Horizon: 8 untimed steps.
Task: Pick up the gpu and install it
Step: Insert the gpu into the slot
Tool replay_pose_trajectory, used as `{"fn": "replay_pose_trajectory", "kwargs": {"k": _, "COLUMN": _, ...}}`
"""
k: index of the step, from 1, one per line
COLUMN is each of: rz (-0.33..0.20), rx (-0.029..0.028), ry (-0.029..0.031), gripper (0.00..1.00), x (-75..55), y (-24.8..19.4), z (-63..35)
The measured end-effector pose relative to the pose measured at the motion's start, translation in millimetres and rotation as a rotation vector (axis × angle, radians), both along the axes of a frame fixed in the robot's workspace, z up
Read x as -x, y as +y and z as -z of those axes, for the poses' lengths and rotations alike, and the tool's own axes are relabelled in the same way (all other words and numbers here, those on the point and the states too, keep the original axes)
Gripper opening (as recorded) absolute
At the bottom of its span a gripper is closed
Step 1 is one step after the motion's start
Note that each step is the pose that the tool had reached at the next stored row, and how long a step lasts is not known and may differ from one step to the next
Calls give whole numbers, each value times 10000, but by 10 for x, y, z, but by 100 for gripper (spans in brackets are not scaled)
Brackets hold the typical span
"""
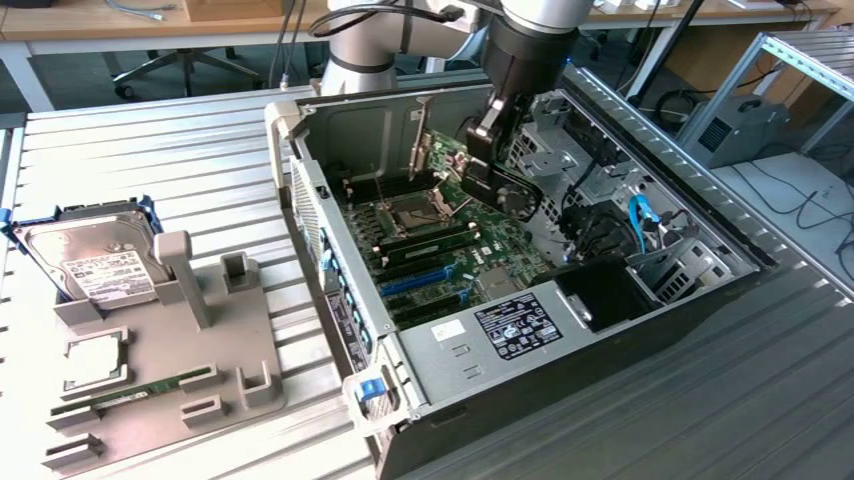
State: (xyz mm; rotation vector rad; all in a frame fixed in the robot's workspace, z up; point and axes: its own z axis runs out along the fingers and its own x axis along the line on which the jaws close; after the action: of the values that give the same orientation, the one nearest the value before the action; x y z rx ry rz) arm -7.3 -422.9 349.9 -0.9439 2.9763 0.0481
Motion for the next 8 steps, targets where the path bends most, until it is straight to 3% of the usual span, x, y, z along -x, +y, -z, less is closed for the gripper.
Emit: {"fn": "replay_pose_trajectory", "kwargs": {"k": 8, "rz": -743, "rx": -1, "ry": 0, "gripper": 26, "x": 0, "y": 0, "z": 2}}
